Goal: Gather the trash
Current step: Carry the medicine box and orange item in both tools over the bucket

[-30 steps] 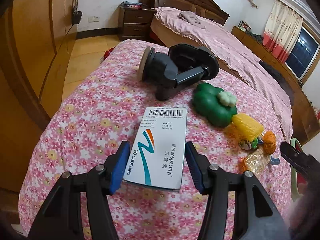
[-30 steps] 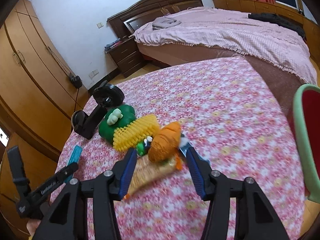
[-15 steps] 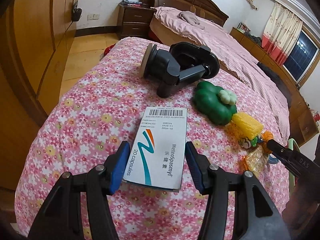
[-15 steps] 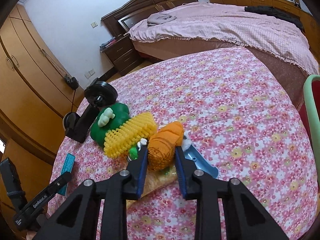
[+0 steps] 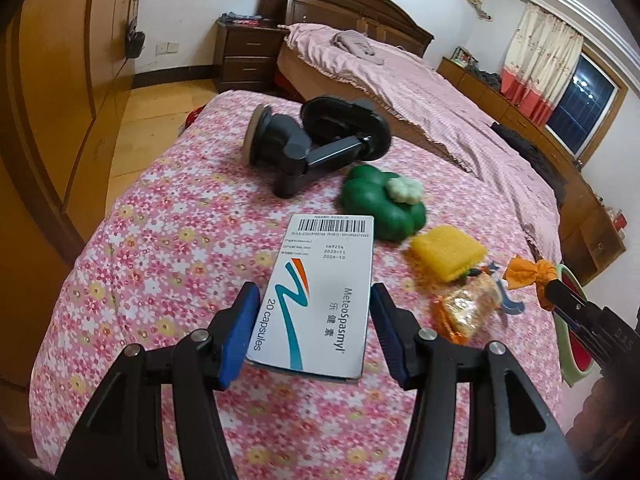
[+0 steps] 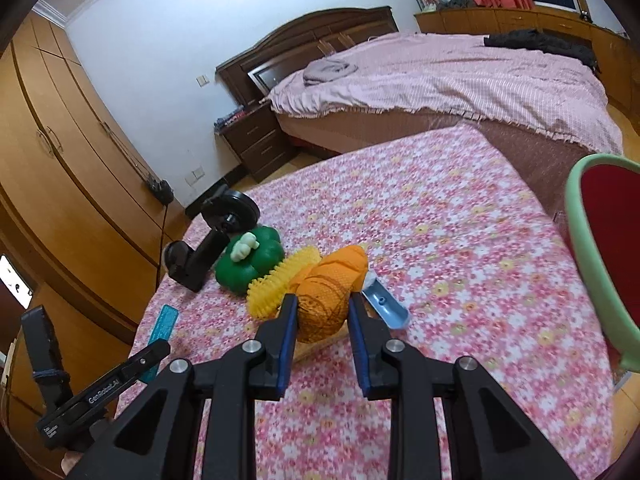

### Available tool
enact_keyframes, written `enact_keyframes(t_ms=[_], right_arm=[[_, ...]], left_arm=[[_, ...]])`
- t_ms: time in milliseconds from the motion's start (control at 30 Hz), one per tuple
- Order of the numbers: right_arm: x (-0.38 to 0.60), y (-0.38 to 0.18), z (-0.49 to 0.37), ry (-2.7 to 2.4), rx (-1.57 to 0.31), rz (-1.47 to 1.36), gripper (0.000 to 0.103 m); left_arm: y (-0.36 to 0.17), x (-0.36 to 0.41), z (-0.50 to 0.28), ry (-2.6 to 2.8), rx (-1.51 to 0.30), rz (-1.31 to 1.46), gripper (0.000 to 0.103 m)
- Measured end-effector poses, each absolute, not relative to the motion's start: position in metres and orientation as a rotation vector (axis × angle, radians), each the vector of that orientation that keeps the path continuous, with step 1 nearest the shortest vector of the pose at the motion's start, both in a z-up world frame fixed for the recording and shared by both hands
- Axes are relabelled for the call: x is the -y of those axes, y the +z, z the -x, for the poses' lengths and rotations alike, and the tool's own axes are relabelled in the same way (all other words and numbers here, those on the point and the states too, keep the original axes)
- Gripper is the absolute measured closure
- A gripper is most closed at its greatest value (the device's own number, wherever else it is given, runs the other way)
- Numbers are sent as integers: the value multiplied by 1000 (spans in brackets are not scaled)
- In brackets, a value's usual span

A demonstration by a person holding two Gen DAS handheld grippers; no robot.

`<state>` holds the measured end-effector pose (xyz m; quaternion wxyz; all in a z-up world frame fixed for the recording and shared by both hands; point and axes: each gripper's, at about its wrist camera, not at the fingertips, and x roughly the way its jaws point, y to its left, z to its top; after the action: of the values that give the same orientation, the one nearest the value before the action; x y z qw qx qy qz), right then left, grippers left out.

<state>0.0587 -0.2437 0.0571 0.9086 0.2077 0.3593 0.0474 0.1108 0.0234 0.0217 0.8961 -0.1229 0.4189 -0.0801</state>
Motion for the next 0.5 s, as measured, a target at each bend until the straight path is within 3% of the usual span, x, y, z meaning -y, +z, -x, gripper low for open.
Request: enact_keyframes(t_ms=[500], right_arm=[[259, 91, 10, 59, -628, -449, 76]], left_arm=[[58, 7, -72, -285, -804, 215, 46]])
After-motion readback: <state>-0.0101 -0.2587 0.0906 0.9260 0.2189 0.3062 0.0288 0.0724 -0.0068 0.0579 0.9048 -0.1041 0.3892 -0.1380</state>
